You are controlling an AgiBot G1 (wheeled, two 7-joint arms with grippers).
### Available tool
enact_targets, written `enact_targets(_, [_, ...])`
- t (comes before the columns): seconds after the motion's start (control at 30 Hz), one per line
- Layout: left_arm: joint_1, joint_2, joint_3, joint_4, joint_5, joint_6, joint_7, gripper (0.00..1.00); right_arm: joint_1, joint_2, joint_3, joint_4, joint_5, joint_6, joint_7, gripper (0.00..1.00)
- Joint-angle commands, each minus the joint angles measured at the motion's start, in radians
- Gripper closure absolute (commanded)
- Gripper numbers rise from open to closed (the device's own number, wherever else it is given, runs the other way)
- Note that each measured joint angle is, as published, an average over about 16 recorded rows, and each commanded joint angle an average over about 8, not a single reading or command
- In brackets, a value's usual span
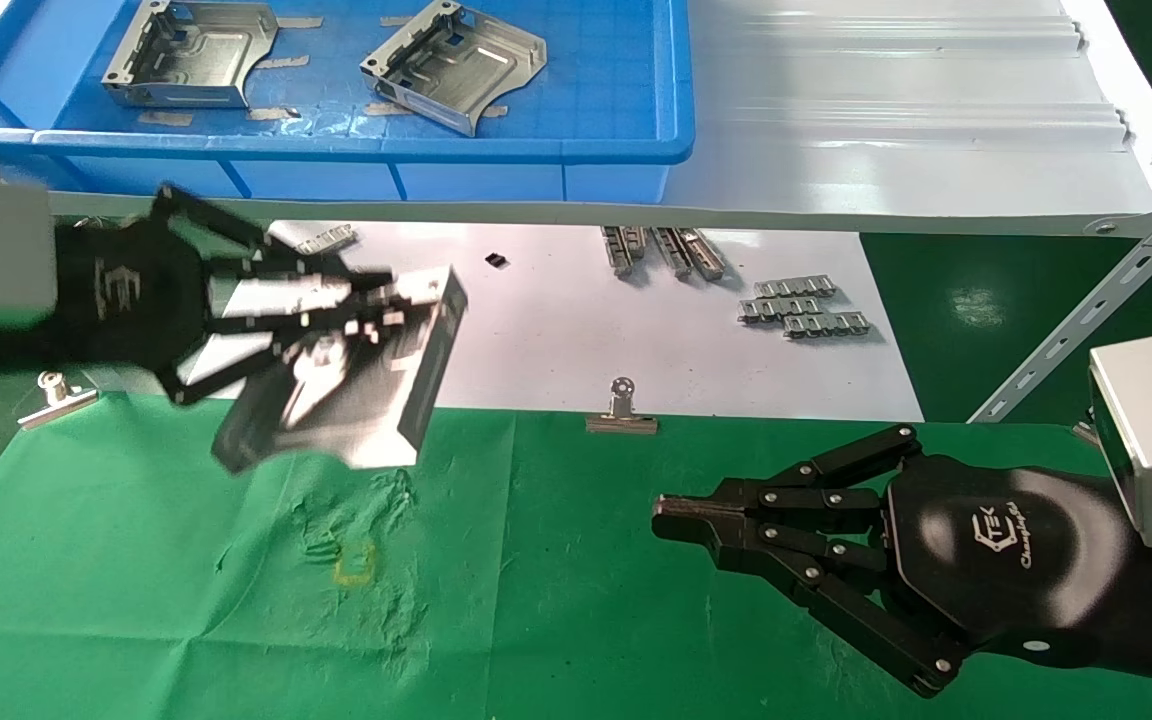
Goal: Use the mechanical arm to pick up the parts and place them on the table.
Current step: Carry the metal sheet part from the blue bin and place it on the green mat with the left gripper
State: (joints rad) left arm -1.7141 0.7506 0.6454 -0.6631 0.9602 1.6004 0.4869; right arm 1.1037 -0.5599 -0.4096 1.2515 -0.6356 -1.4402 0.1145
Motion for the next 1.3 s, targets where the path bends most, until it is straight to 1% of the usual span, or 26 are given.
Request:
enact_targets(0.03, [0.04, -0.035, 0.034, -0.073, -0.031, 0.001, 0.015, 1.0, 0.0, 0.0, 0.0, 0.0, 0.0, 0.0, 0.0, 1.0])
enact_targets(0.17, [0.087, -0.08, 0.112, -0.125, -0.054, -0.007, 0.051, 1.0, 0.0, 0.0, 0.0, 0.0, 0.0, 0.0, 0.0, 1.0])
enact_targets(0.27, [0.11, -0.099, 0.161, -0.123, -0.031, -0.021, 0.092, 1.0, 0.0, 0.0, 0.0, 0.0, 0.0, 0.0, 0.0, 1.0])
enact_targets(0.47, [0.155, -0.094, 0.209, -0.072, 0.034, -0.083, 0.16, 1.0, 0.0, 0.0, 0.0, 0.0, 0.0, 0.0, 0.0, 1.0])
enact_targets(0.63, [0.217, -0.074, 0.216, -0.057, 0.047, -0.164, 0.189, 1.0, 0.0, 0.0, 0.0, 0.0, 0.0, 0.0, 0.0, 1.0])
enact_targets(0.93, [0.322, -0.043, 0.212, -0.082, 0.053, -0.322, 0.25, 1.0, 0.0, 0.0, 0.0, 0.0, 0.0, 0.0, 0.0, 1.0])
enact_targets(1.13, [0.363, -0.027, 0.192, -0.087, 0.044, -0.415, 0.305, 1.0, 0.0, 0.0, 0.0, 0.0, 0.0, 0.0, 0.0, 1.0])
enact_targets(1.3, [0.385, -0.017, 0.176, -0.083, 0.029, -0.452, 0.355, 1.0, 0.0, 0.0, 0.0, 0.0, 0.0, 0.0, 0.0, 1.0])
